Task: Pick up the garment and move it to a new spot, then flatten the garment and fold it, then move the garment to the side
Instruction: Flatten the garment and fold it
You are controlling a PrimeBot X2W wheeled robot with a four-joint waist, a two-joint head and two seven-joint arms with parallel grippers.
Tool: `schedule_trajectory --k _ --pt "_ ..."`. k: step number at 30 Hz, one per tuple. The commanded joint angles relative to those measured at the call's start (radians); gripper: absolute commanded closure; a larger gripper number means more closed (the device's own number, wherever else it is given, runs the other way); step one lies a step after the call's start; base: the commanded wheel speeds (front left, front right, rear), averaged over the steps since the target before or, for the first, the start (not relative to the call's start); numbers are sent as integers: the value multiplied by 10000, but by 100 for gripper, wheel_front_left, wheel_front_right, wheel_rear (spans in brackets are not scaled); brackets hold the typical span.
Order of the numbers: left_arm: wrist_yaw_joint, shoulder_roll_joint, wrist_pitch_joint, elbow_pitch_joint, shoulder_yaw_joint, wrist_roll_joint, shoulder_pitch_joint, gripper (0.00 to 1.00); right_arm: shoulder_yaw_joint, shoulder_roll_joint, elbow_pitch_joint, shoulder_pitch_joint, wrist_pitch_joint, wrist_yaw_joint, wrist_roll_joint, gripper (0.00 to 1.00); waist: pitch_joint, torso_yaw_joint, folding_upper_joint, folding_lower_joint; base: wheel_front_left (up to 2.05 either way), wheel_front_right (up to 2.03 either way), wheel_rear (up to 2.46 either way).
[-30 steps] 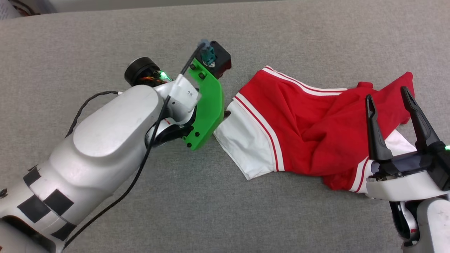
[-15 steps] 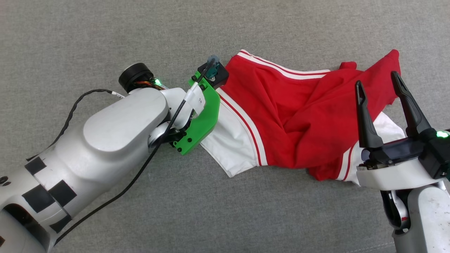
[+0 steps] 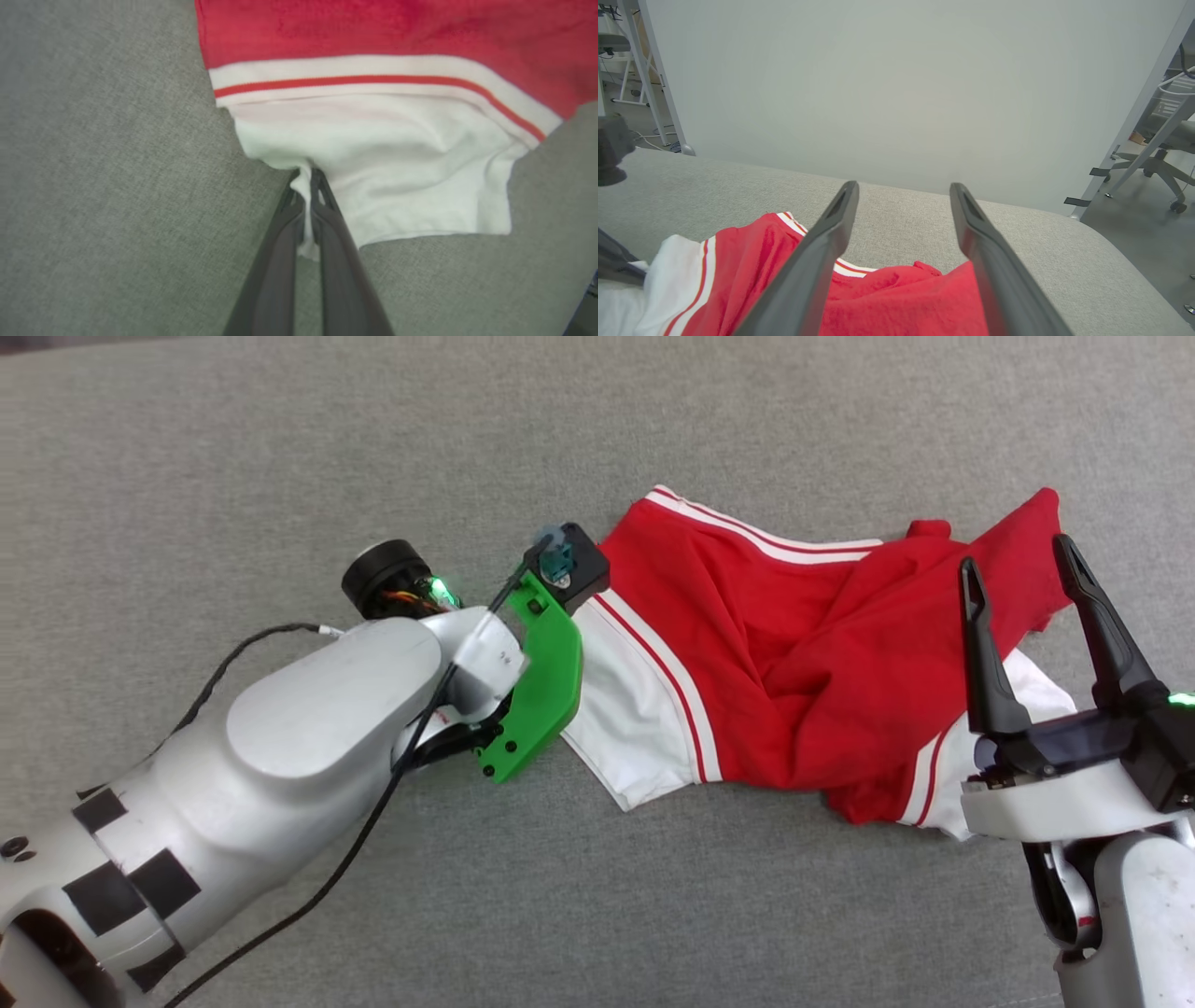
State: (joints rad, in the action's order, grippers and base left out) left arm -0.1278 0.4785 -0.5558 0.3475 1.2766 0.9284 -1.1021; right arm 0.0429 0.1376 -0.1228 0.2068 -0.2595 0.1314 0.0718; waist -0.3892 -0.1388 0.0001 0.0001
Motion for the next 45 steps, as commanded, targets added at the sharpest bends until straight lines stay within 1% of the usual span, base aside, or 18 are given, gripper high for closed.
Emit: schedule_trajectory --k 1,4,8,14,18,22,26,29,32,33,34,37,39,43,45 --pt "-28 205 354 -62 11 191 228 100 -97 67 71 -180 -22 -7 -75 0 550 408 -1 -1 0 0 0" --pt "-28 736 1049 -234 -173 577 523 100 -259 74 126 -463 -22 -7 -73 0 909 670 -1 -1 0 0 0" --pt "36 1564 1556 -349 -464 923 1013 100 -378 97 193 -710 -22 -7 -45 0 1205 966 -1 -1 0 0 0" --pt "449 2861 1927 -501 -919 1731 1955 100 -474 143 273 -917 -22 -7 -30 0 1342 1303 -1 -1 0 0 0" --pt "782 3474 1972 -307 -1023 2108 2514 100 -484 142 304 -961 -22 -7 -40 0 1299 1386 -1 -1 0 0 0" --pt "994 3731 2011 138 -1034 2350 2930 100 -496 165 403 -976 -22 -7 -52 0 1228 1406 -1 -1 0 0 0" --pt "1065 3725 1996 702 -994 2541 3228 100 -520 184 544 -974 -22 -7 -86 0 1168 1368 -1 -1 0 0 0" --pt "1047 3585 2015 1126 -909 2585 3412 100 -517 202 644 -961 -22 -7 -87 0 1171 1332 -1 -1 0 0 0" --pt "1027 3269 2321 1487 -928 2645 3584 100 -550 235 738 -981 -22 -7 -66 0 1266 1343 -1 -1 0 0 0" --pt "1041 3175 2477 1572 -933 2601 3612 61 -568 253 769 -989 -22 -7 -55 0 1312 1358 -1 -1 0 0 0" --pt "1085 3076 2751 1658 -916 2435 3616 0 -592 279 802 -992 -22 -7 -37 0 1367 1381 -1 -1 0 0 0" --pt "1290 2795 3824 1795 -1042 2048 3628 0 -658 414 831 -946 -22 -7 -5 0 1539 1480 -1 -1 0 0 0" --pt "1557 2608 4795 1819 -1203 1749 3651 0 -745 559 802 -865 -22 -7 33 0 1669 1588 -1 -1 0 0 0" --pt "2319 2339 6726 1666 -1595 1272 3848 0 -777 1061 738 -527 -22 -7 132 0 1869 1812 -1 -1 0 0 0" --pt "2818 2236 7640 1462 -1808 1010 4030 0 -673 1430 808 -196 -22 -7 318 0 1950 1953 -1 -1 0 0 0"
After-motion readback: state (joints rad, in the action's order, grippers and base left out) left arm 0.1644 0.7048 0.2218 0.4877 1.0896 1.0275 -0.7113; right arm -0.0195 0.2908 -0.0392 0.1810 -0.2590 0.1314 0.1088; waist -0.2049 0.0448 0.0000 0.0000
